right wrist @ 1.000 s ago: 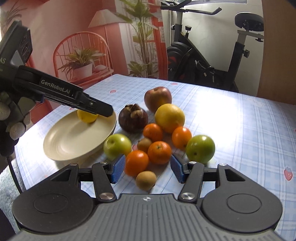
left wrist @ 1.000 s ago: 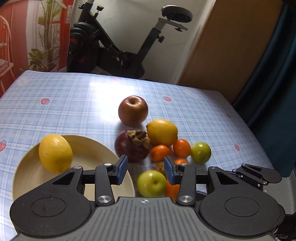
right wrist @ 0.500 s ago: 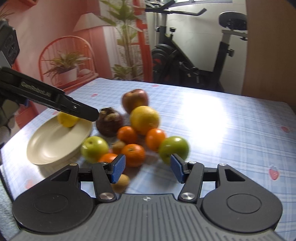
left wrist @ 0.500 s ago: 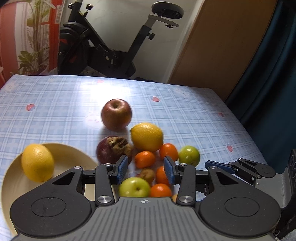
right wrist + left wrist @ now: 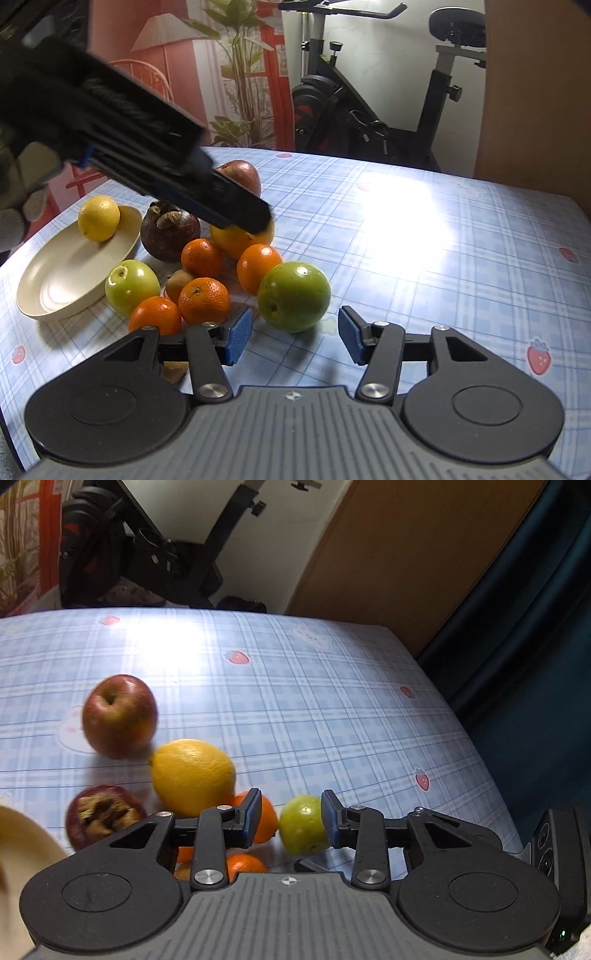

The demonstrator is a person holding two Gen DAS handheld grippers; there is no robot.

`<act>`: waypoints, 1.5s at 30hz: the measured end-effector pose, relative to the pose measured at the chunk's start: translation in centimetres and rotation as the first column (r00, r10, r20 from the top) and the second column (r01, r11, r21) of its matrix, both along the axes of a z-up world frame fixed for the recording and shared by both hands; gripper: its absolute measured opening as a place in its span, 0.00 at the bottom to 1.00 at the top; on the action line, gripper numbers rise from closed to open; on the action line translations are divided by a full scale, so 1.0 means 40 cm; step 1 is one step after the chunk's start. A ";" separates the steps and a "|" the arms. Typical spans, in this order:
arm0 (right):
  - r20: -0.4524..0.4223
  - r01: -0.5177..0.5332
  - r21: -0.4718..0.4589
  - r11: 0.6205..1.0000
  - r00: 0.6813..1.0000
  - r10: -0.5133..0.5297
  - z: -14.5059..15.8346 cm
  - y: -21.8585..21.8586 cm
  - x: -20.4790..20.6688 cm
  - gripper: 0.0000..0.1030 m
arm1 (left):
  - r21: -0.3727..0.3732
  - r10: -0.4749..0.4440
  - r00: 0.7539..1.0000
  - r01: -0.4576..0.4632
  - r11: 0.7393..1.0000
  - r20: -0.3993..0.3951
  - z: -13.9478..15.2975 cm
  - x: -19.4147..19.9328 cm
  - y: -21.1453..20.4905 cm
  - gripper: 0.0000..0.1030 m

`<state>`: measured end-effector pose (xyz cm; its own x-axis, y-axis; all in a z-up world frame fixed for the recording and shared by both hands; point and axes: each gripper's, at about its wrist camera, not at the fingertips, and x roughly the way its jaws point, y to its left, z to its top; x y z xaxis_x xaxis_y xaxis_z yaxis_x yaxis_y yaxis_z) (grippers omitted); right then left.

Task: Organize fruits
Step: 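Reach the left gripper to the green apple and close on it, then lift the green apple with the left gripper toward the plate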

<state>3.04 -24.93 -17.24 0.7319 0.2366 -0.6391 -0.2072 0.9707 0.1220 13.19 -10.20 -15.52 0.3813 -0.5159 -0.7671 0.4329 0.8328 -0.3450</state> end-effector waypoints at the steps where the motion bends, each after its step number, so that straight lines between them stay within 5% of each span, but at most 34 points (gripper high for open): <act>1: 0.000 -0.003 0.000 1.000 1.000 0.003 -0.002 -0.001 0.002 0.51 | 0.004 -0.005 1.000 0.005 1.000 -0.010 -0.007 0.007 -0.008 0.36; 23: -0.014 -0.012 0.056 0.998 1.000 0.013 -0.021 -0.029 0.009 0.44 | 0.043 -0.079 0.995 0.081 0.996 -0.053 -0.065 0.031 -0.089 0.36; 35: 0.001 -0.042 0.058 0.997 0.999 0.042 0.044 -0.009 0.006 0.44 | 0.010 -0.077 0.997 0.078 0.997 -0.026 0.002 0.003 -0.032 0.36; 45: 0.024 -0.167 0.059 0.984 0.986 0.166 0.107 0.131 0.038 0.44 | 0.015 0.005 1.000 -0.005 1.000 0.018 0.088 -0.045 0.123 0.36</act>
